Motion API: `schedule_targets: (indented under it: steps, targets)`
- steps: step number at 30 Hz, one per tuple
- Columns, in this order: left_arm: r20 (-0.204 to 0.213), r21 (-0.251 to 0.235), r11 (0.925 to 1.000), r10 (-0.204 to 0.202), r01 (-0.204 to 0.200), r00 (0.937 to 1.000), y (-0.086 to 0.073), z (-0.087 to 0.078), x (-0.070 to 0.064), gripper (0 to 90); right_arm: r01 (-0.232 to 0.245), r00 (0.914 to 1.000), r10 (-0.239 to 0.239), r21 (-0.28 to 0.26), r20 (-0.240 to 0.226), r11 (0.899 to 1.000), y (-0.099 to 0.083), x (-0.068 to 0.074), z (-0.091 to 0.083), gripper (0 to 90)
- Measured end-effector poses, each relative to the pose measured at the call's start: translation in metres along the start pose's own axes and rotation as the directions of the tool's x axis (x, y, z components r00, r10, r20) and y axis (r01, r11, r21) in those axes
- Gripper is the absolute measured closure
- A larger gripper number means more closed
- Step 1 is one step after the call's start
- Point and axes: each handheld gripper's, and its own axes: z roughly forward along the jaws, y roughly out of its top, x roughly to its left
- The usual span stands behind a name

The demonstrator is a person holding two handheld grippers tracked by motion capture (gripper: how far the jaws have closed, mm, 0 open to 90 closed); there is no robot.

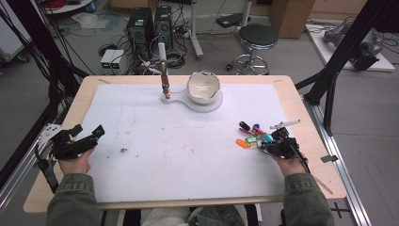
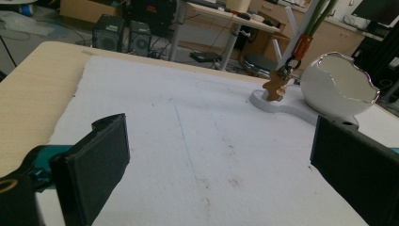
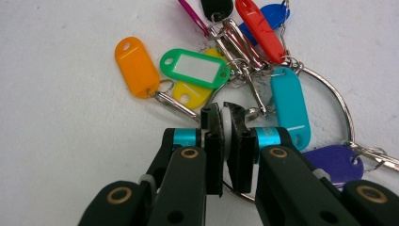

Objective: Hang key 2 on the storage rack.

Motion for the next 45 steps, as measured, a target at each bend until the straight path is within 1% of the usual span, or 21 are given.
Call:
schedule_targets:
  steps: [2,3,5,9,12,14,16,17,19,22,23,26,27,30,33,34,38,42,45]
  targets:
    - [0.001,0.0,1.0,0.0,0.0,1.0,0.0,0.0,0.0,5.6,-0.005,1.0,0.005,-0.005,-0.004,1.0,0.0,0.001,0.0,86.7]
    - [0.0,-0.003,1.0,-0.005,0.005,1.0,0.0,0.0,0.0,5.6,0.002,1.0,-0.003,-0.011,-0.006,1.0,0.0,0.0,0.0,86.7]
    - [0.0,-0.002,1.0,-0.004,0.004,1.0,0.0,-0.001,0.001,5.6,-0.008,0.9999,0.008,-0.017,-0.007,1.0,0.0,0.001,-0.001,86.7]
    - [-0.001,0.0,1.0,-0.006,0.006,1.0,0.0,0.0,0.001,5.6,-0.048,0.9982,0.046,-0.047,-0.037,0.998,0.0,-0.002,-0.006,86.9]
    - [0.001,-0.002,1.0,-0.007,0.007,1.0,0.0,0.0,0.0,5.6,-0.063,0.997,0.06,-0.064,-0.049,0.996,0.001,-0.003,-0.011,87.1]
    - [0.0,-0.002,1.0,-0.007,0.007,1.0,0.0,0.0,0.0,5.6,-0.085,0.9945,0.08,-0.071,-0.068,0.994,0.002,-0.005,-0.014,87.3]
    - [-0.001,-0.002,1.0,-0.007,0.007,1.0,0.0,0.0,0.0,5.6,-0.099,0.9942,0.095,-0.075,-0.051,0.992,0.004,-0.006,-0.017,87.4]
    - [-0.002,-0.002,1.0,-0.008,0.008,1.0,0.0,-0.001,0.0,5.6,-0.102,0.9939,0.099,-0.076,-0.05,0.992,0.006,-0.006,-0.019,87.4]
    - [-0.001,-0.003,0.9999,-0.01,0.01,1.0,0.0,-0.001,0.0,5.6,-0.099,0.994,0.095,-0.083,-0.054,0.992,0.009,-0.008,-0.023,87.4]
    - [-0.001,-0.006,0.9999,-0.014,0.014,0.9999,0.0,-0.001,0.0,5.6,-0.11,0.9922,0.104,-0.093,-0.068,0.99,0.015,-0.008,-0.03,87.4]
    - [0.001,-0.007,0.9999,-0.015,0.015,0.9999,0.0,-0.001,0.0,5.6,-0.105,0.9926,0.098,-0.098,-0.072,0.99,0.017,-0.008,-0.032,87.4]
    - [0.001,-0.008,0.9998,-0.02,0.02,0.9998,0.0,0.0,0.0,5.6,-0.111,0.9914,0.103,-0.109,-0.081,0.988,0.024,-0.008,-0.037,87.5]
    - [0.001,-0.01,0.9997,-0.022,0.022,0.9998,0.0,0.0,0.0,5.6,-0.114,0.9914,0.106,-0.112,-0.077,0.987,0.026,-0.007,-0.039,87.6]
    - [0.002,-0.009,0.9997,-0.022,0.022,0.9998,0.0,0.0,0.001,5.6,-0.118,0.9901,0.107,-0.122,-0.09,0.986,0.031,-0.007,-0.043,87.6]
    - [0.003,-0.009,0.9997,-0.022,0.022,0.9997,0.0,0.0,0.001,5.6,-0.127,0.9888,0.115,-0.133,-0.095,0.983,0.035,-0.009,-0.047,87.5]
    - [0.004,-0.009,0.9997,-0.022,0.022,0.9997,0.0,0.0,0.001,5.6,-0.137,0.9871,0.123,-0.136,-0.102,0.981,0.037,-0.009,-0.049,87.5]
    - [0.004,-0.007,0.9998,-0.021,0.021,0.9998,0.0,0.0,0.0,5.6,-0.138,0.9866,0.122,-0.155,-0.108,0.978,0.042,-0.012,-0.055,87.5]
    - [0.006,-0.006,0.9998,-0.021,0.021,0.9998,-0.001,0.0,0.0,5.6,-0.153,0.9831,0.132,-0.174,-0.127,0.973,0.047,-0.013,-0.061,87.5]
    - [0.005,-0.008,0.9997,-0.022,0.022,0.9997,-0.001,0.0,0.0,5.6,-0.148,0.9842,0.126,-0.183,-0.124,0.972,0.052,-0.014,-0.065,87.5]
